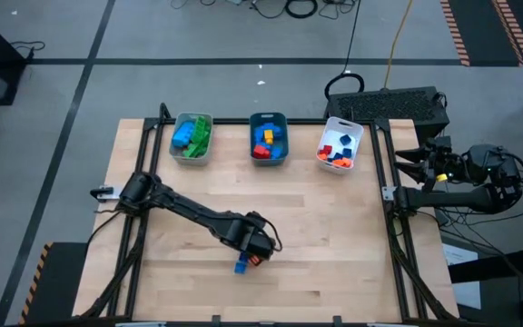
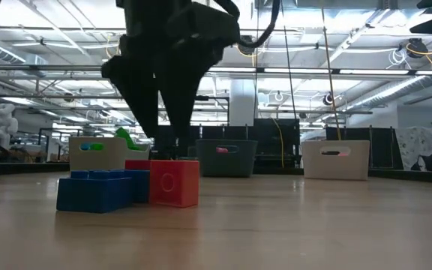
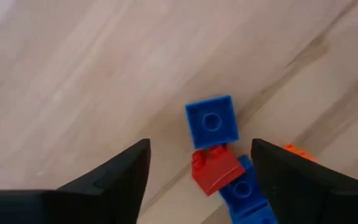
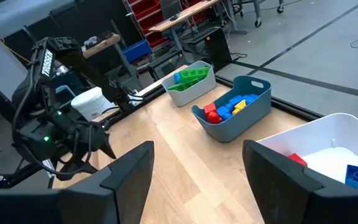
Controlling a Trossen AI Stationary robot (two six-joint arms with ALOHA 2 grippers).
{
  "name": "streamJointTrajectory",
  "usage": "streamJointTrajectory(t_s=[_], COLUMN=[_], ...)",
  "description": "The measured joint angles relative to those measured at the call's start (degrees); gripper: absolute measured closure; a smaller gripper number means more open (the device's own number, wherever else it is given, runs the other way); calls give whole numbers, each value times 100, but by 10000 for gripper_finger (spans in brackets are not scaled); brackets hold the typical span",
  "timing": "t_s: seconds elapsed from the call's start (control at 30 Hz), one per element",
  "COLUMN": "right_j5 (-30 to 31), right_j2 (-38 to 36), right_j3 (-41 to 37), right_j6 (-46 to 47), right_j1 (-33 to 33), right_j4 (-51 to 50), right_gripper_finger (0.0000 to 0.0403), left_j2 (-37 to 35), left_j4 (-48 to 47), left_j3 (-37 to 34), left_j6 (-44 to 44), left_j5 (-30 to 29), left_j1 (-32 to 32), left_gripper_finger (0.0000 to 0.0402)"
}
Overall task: Sort blocks by size
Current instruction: Put the small blue 4 stud game piece into the white bin
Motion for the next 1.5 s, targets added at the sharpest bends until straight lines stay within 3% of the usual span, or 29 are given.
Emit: streamJointTrajectory(t_s=[0.23, 0.77, 1.13, 1.27, 1.5], right_j5=[0, 1, 0, 0, 2], right_j2=[0, 0, 4, 2, 2], right_j3=[0, 0, -2, -2, -2], right_j6=[18, 62, 62, 62, 62], right_j1=[0, 1, 1, 2, 2], right_j4=[0, 2, 3, 4, 5], right_gripper_finger=[165, 165, 165, 165, 165], left_j2=[4, 75, 629, 721, 695], left_j4=[592, 562, 791, 779, 793], left_j3=[-156, -207, -222, -202, -192], left_j6=[-63, -95, 14, 69, 107], left_j5=[115, 285, 692, 891, 794], left_j1=[157, 263, 273, 273, 307], left_gripper_finger=[89, 88, 91, 126, 264])
